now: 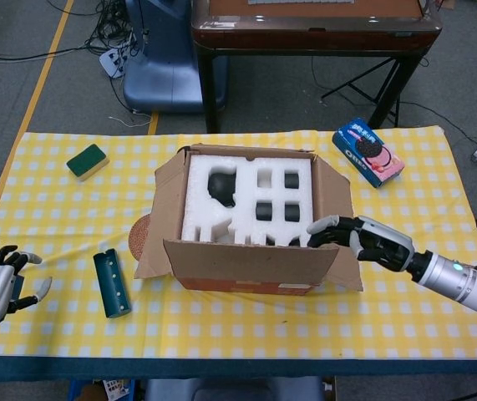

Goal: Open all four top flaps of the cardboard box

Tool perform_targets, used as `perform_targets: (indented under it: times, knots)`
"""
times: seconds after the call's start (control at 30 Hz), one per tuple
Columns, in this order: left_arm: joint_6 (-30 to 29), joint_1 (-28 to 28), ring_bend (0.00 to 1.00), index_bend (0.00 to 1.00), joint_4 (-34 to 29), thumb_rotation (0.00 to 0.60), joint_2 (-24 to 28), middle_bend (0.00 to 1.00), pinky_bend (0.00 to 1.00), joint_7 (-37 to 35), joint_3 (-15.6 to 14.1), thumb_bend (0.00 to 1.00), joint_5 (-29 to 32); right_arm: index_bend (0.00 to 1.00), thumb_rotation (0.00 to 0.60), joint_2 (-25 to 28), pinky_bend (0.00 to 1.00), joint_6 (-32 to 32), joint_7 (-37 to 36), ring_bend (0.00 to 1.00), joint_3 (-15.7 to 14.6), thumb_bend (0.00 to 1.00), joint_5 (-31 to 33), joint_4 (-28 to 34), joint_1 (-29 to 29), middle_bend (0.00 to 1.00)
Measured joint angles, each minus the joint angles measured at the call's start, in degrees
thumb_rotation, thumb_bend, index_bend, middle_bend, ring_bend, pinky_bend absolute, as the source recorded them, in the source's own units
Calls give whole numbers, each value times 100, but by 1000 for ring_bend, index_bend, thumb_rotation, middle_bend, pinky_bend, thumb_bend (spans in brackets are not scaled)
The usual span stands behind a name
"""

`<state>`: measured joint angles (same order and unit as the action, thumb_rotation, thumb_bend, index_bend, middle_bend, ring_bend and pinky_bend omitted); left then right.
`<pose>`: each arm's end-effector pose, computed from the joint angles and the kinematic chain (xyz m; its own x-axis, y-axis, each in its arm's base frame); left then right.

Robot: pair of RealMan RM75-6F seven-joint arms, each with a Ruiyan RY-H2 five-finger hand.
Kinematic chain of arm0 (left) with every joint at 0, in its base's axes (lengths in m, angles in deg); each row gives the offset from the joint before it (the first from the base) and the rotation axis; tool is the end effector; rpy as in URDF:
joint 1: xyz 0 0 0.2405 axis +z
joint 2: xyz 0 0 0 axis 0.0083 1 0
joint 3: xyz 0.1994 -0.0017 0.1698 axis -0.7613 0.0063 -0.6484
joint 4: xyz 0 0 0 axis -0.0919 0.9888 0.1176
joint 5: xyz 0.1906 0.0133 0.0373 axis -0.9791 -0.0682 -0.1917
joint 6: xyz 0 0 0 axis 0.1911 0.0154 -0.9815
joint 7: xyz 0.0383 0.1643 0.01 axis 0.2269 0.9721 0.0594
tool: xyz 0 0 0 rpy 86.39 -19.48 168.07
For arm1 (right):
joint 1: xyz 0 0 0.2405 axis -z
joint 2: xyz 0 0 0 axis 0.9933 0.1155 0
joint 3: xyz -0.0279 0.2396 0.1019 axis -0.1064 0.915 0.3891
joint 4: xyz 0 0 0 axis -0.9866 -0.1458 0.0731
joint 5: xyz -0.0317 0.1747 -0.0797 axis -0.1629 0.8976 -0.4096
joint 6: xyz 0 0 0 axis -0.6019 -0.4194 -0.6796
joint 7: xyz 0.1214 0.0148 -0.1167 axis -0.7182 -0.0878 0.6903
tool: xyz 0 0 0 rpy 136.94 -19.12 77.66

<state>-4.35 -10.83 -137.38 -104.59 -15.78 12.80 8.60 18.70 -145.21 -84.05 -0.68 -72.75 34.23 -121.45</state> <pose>-0.2784 0.2335 0.1905 0.4931 0.1168 0.8621 0.8660 0.0292 -0.4992 -0.1663 -0.3163 0.1879 -0.5652 -0.8017 0.1944 -0.5914 0.2295 -0.7731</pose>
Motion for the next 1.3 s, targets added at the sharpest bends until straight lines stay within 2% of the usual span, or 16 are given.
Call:
perform_targets:
  times: [0.07,0.17,0.53,0.73,1.03,1.2,1.3]
  knots:
    - [-2,0,157,445,-8,240,-3,341,0,6,-1,345,1,253,600,-37,189,-307,-131,233,-380,1000,-72,-308,-149,325]
    - [-4,-3,157,445,-20,241,-6,340,0,24,-2,345,1,253,600,-98,192,-547,-208,233,-717,1000,-19,-542,-307,324]
    - [-11,-19,157,447,-41,244,-17,340,0,79,7,345,15,248,600,-322,200,-1411,-320,233,-1358,1000,4,-983,-671,320]
    - [8,-31,157,451,-42,244,-33,340,0,106,1,345,27,241,600,-358,200,-1656,-270,233,-1743,1000,-134,-1031,-883,317]
    - [-18,-29,157,454,-59,243,-37,340,0,116,0,345,8,227,600,-328,200,-1706,75,233,-2153,1000,-335,-711,-1277,317]
    - [-35,-19,157,454,-24,244,-36,340,0,74,3,345,7,227,600,-234,200,-1586,387,233,-2225,981,-5,-518,-1276,317]
    - [-45,-19,157,454,14,243,-42,340,0,45,16,345,11,227,600,-146,200,-1356,816,233,-2230,924,256,-343,-1231,315]
